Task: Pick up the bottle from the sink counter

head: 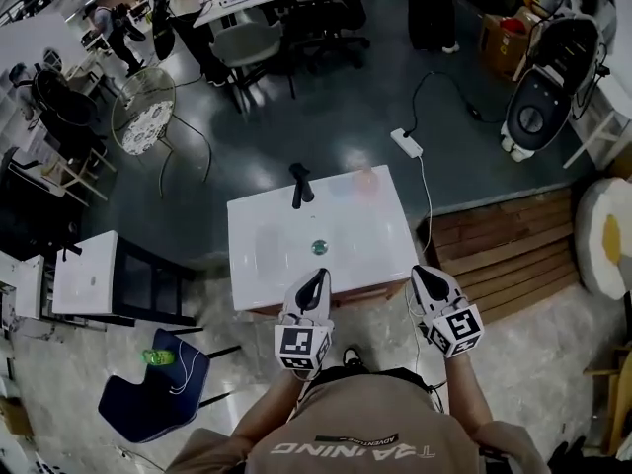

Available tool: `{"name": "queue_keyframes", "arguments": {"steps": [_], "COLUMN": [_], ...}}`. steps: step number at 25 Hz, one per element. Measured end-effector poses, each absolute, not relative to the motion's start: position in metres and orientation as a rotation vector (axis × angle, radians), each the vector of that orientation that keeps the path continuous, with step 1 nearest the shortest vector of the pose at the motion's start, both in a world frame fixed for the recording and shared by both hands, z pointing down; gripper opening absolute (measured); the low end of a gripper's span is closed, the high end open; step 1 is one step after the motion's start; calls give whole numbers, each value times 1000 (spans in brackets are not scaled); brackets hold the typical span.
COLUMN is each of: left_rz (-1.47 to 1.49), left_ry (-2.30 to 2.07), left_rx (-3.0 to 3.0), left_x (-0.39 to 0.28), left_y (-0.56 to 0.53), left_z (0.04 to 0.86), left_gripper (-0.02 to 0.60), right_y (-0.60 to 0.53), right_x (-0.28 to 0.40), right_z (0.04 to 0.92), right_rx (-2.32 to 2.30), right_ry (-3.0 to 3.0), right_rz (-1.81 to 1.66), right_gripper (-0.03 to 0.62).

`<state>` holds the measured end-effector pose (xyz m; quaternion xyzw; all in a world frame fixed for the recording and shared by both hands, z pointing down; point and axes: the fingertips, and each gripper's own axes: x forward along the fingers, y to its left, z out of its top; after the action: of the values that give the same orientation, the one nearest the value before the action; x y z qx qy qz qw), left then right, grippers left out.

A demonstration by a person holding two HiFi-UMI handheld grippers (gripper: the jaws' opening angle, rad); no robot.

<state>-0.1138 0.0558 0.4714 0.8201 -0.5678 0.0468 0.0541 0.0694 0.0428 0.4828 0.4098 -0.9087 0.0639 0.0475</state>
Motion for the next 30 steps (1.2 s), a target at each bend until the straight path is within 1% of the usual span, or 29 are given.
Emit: {"name": "queue_keyframes", "arguments": {"steps": [4, 7, 15, 24, 30], "left_rz": [113, 54, 121, 165, 280], "left_ry": [-1669, -1609, -1604, -1672, -1657], "left_rx": [2497, 2517, 2545, 2512, 2481], "left_x": [-126, -123, -98, -75, -59], "left_y": [21, 2, -60, -132, -168], "left_z": [480, 481, 486, 478, 522], "left_gripper": [8, 8, 8, 8, 8], "right_y": [22, 10, -53, -141, -174], "right_x": [55, 53, 61, 57, 53], "right_z": [483, 488, 491, 488, 509], "right_rx": [1310, 1290, 1274, 1057, 954], "right_ry": [-2750, -2700, -2756, -2857, -2860], "right_rz": [212, 166, 166, 179, 246], "right_gripper": [8, 8, 8, 8, 8]}}
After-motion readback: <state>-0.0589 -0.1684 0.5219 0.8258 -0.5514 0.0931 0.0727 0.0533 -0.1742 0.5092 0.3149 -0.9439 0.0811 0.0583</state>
